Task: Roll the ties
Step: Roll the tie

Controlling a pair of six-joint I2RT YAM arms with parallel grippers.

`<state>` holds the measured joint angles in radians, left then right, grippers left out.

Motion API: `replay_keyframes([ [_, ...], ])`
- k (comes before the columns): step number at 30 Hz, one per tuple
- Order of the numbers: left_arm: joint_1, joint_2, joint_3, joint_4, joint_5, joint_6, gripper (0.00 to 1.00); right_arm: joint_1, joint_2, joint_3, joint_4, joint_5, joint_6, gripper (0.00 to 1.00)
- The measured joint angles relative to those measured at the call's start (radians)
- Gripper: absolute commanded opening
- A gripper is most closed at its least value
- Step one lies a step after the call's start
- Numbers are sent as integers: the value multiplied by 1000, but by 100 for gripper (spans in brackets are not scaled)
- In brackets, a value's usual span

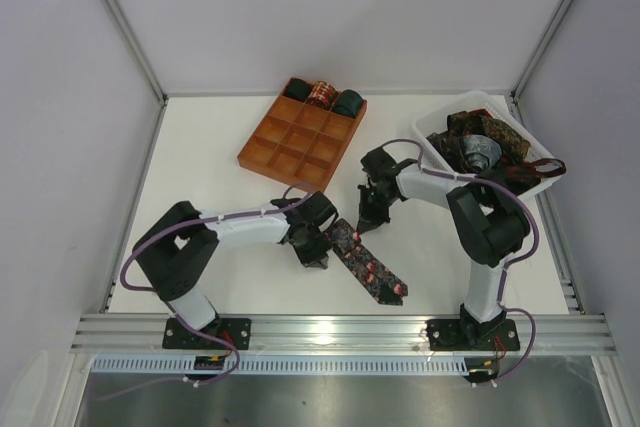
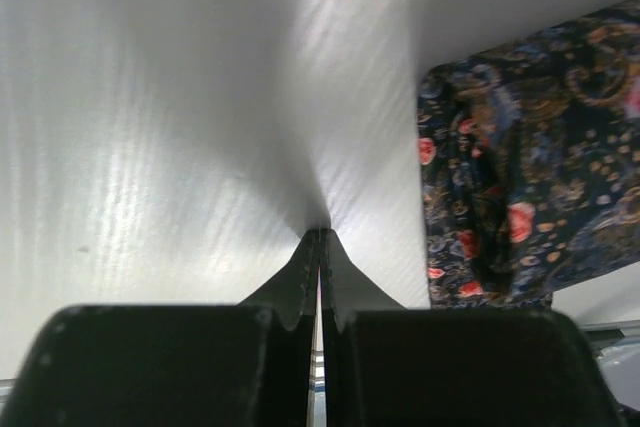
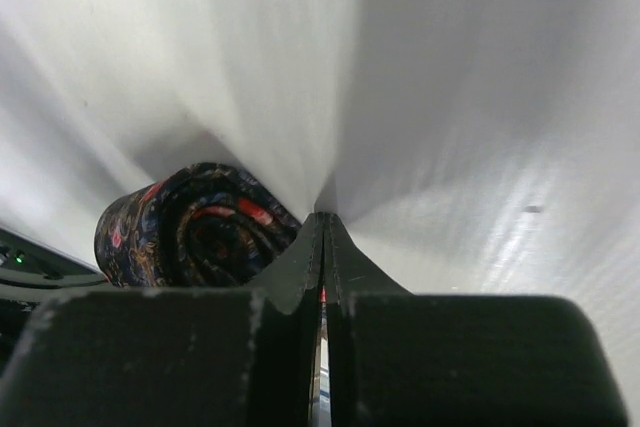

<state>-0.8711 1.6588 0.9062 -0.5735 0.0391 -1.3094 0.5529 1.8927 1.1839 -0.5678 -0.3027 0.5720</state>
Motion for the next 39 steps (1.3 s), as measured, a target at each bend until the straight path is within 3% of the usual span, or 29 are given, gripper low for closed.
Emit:
replay_keyframes([
  [8, 1, 95, 95, 33, 35, 1, 0, 91, 0, -4, 1, -8, 3, 0],
  [20, 9, 29, 18, 65, 29, 0, 0, -15, 25, 40, -19, -1, -38, 0],
  [27, 23, -1, -14, 51, 20, -2, 0, 27, 41, 69, -19, -5, -49, 0],
  [39, 34, 86, 85, 41, 26, 9, 1, 74, 21, 31, -16, -33, -22, 0],
])
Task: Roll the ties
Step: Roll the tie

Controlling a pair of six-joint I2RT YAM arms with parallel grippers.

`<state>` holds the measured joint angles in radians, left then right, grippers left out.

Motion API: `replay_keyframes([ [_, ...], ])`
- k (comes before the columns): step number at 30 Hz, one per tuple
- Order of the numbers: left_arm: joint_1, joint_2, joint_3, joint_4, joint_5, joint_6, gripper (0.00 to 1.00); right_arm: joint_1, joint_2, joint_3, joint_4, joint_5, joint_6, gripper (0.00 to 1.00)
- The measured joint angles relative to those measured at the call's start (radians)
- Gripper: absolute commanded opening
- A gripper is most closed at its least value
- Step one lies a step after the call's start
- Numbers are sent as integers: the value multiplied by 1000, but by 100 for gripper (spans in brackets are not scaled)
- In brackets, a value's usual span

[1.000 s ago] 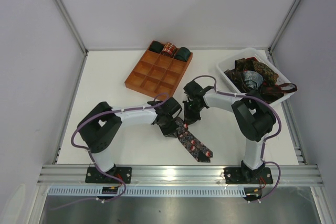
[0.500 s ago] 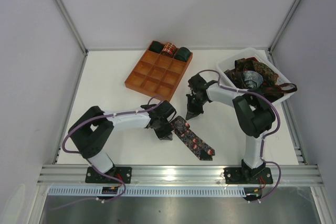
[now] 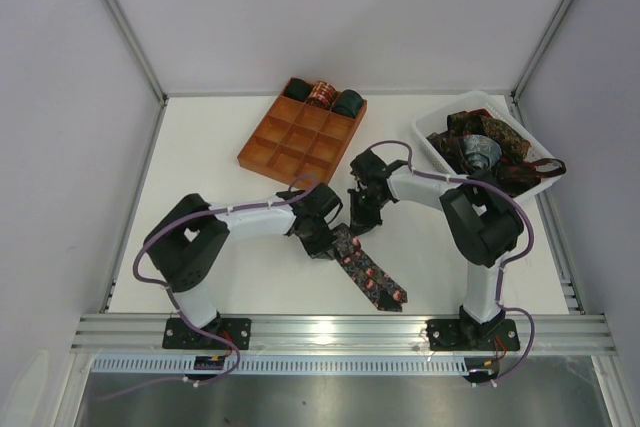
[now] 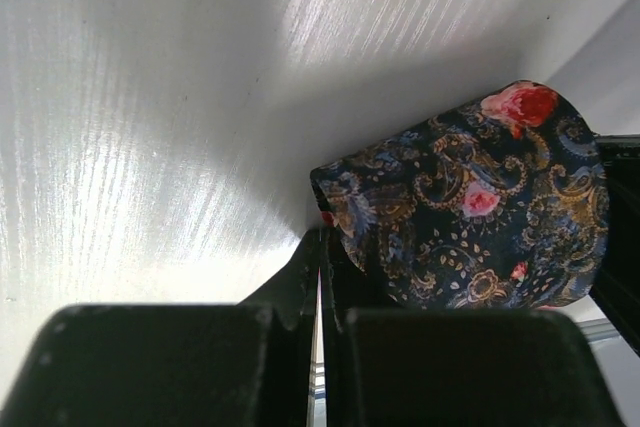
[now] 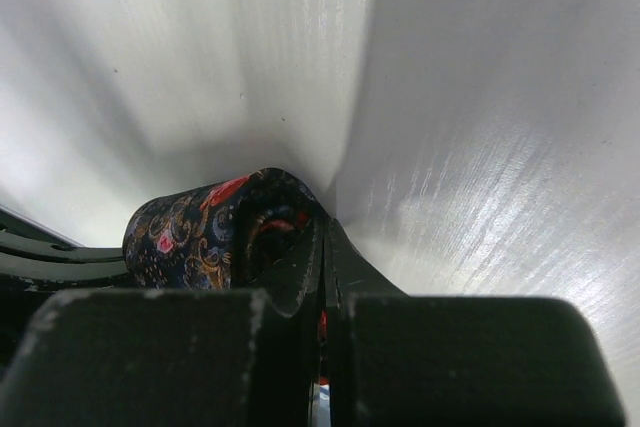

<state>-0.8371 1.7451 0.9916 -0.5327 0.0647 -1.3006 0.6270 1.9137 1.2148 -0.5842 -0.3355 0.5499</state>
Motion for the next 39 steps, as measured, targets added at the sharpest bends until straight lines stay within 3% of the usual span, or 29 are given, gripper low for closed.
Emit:
replay_keyframes([
  [6, 2, -34, -40, 19, 2, 19, 4, -19, -5, 0, -5, 2, -5, 0],
  [8, 4, -82, -87, 12, -3, 40, 15, -36, -14, 0, -16, 10, -12, 0],
  [12, 8, -234, -194, -79, -36, 99, 47, -80, -61, -10, -45, 44, -27, 1],
  [18, 39, -447, -210, -117, -60, 233, 79, -102, -235, -114, -81, 58, -20, 0],
  [20, 59, -492, -195, -97, -48, 292, 83, -72, -293, -156, -98, 54, -7, 0],
  [28, 190, -513, -104, 49, 78, 474, 88, 91, -553, -472, -87, 24, 118, 0],
  [33, 269, -461, -74, 110, 178, 536, 83, 116, -564, -584, -79, 45, 192, 0],
  [39, 339, -441, -66, 132, 256, 577, 81, 98, -513, -573, -51, 72, 228, 0],
])
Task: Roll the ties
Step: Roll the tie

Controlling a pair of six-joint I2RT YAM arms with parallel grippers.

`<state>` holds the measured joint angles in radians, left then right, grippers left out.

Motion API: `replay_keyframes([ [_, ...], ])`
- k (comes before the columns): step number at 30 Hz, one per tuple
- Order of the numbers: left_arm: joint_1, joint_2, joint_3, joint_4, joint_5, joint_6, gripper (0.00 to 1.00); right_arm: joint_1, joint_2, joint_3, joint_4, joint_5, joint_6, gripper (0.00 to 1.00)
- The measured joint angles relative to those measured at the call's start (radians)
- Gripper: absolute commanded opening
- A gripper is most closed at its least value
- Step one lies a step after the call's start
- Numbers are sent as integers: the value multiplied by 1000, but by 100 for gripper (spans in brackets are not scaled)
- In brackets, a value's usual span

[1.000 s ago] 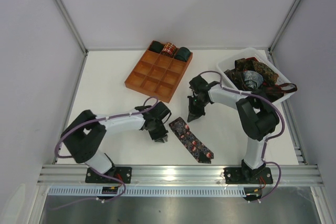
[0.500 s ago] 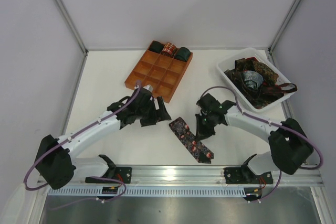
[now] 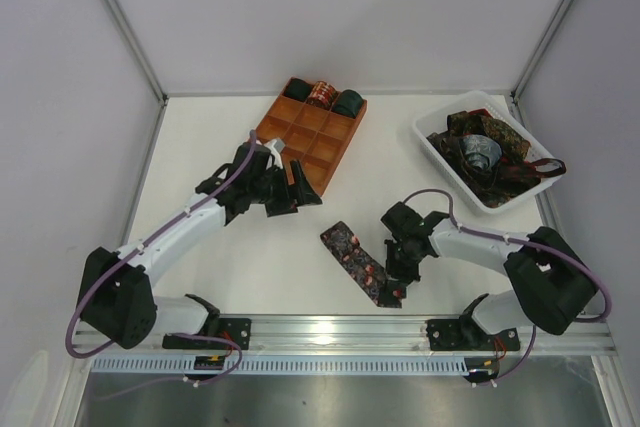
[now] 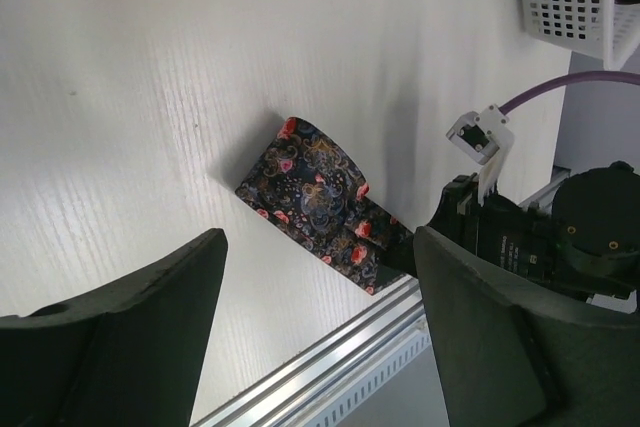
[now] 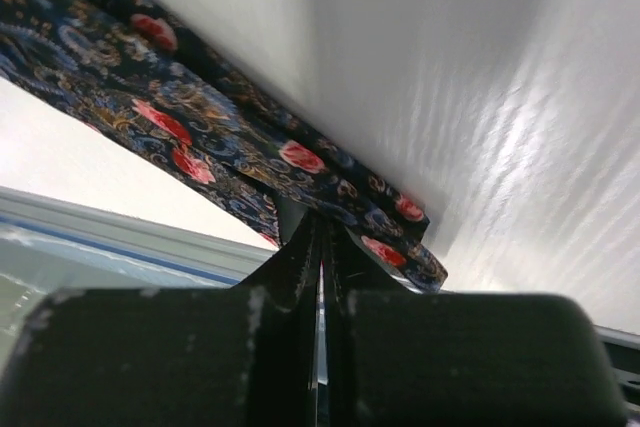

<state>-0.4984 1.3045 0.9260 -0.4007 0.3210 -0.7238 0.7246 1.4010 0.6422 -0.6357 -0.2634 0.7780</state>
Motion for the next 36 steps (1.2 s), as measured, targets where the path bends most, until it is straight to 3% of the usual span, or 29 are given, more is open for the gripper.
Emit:
replay_keyframes([
  [6, 13, -1, 1, -6, 10, 22, 80, -100, 60, 78, -11, 76, -33, 0],
  [17, 69, 43, -10, 66, 122, 30, 73, -281, 290, 365, -42, 227, -247, 0],
  [19, 77, 90, -14, 96, 161, 36, 77, -299, 292, 392, -48, 239, -268, 7],
  [21, 80, 151, -14, 126, 201, 43, 78, -301, 282, 423, -56, 218, -276, 16],
  [24, 83, 226, -14, 140, 237, 45, 77, -292, 260, 473, -60, 162, -267, 20],
  [29, 95, 298, -6, 152, 264, 47, 76, -250, 263, 568, -9, 41, -220, 18],
  [36, 135, 316, 4, 183, 290, 53, 79, -178, 411, 657, 88, -107, -160, 18],
])
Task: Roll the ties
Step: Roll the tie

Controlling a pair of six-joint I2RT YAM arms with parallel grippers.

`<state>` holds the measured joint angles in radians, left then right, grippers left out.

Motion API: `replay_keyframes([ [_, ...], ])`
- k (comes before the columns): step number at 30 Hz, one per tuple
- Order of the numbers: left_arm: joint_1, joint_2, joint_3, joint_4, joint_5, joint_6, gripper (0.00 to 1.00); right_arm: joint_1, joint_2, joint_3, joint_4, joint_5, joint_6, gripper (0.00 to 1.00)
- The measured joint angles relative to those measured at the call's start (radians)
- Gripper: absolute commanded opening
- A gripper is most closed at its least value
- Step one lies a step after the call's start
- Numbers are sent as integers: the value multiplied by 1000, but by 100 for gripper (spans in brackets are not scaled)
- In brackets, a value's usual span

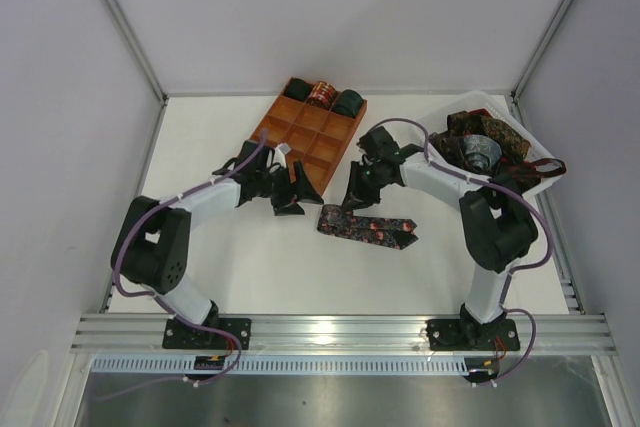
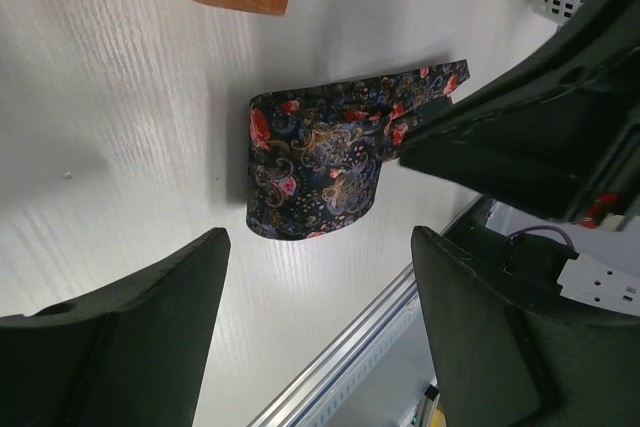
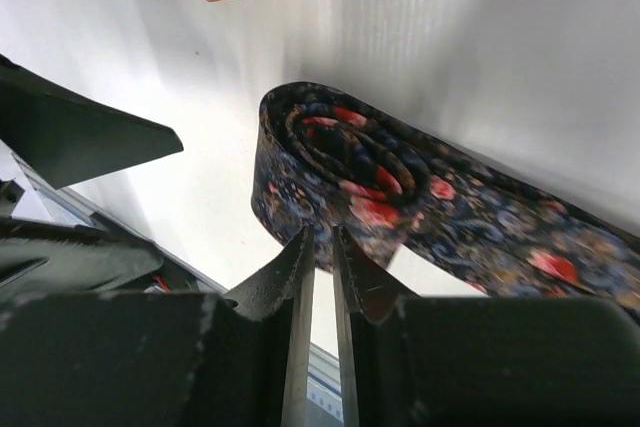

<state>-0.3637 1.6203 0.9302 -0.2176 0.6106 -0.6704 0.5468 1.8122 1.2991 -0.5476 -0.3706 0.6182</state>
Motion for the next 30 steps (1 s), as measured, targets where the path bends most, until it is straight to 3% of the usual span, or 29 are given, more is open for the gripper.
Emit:
replay_keyframes([
  [6, 24, 58, 0, 29, 49, 8, 79, 22, 64, 5, 25, -41, 36, 17],
  [13, 27, 127, 10, 48, 109, 21, 84, 20, 65, 3, 37, -37, 44, 17],
  [30, -7, 266, 62, 77, 217, 43, 84, -21, 42, -121, 95, -50, 43, 17],
])
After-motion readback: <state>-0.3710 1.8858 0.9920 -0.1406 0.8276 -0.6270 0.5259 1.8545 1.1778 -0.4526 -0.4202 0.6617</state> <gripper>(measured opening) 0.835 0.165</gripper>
